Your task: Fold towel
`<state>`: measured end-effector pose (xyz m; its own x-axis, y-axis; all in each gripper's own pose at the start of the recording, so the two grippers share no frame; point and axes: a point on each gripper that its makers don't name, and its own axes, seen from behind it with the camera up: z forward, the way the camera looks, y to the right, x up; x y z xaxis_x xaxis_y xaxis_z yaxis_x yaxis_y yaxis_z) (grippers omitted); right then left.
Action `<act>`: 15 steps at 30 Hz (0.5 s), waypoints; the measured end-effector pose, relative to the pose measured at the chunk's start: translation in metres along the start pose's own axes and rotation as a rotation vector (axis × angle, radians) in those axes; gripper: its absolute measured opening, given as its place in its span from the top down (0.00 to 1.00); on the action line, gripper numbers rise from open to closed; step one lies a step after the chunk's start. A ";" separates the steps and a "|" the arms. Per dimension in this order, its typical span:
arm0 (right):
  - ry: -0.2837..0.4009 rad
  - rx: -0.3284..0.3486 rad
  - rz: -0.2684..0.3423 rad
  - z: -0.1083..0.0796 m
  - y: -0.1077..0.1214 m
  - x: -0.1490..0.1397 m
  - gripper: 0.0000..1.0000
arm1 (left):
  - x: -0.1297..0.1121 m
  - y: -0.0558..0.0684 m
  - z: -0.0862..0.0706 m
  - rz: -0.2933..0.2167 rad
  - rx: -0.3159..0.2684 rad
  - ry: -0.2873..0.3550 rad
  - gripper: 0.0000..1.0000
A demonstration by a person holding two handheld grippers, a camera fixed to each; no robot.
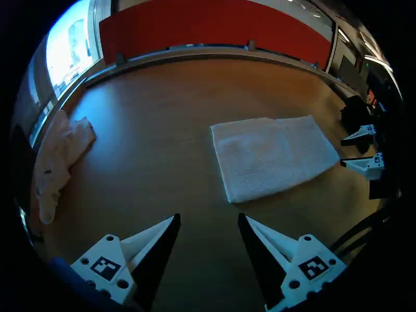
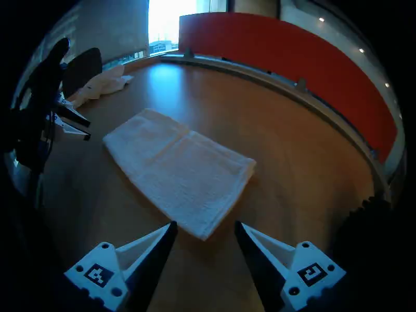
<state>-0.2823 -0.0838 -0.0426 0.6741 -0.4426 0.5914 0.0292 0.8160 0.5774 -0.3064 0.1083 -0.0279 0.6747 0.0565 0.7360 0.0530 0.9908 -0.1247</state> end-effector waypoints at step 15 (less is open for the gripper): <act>-0.058 0.062 -0.063 0.003 -0.004 -0.013 0.44 | -0.022 -0.011 -0.023 -0.035 0.021 -0.001 0.19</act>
<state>-0.2934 -0.0828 -0.0512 0.6285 -0.5142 0.5836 0.0229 0.7622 0.6469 -0.3046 0.0934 -0.0583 0.6722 0.0220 0.7400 0.0607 0.9946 -0.0846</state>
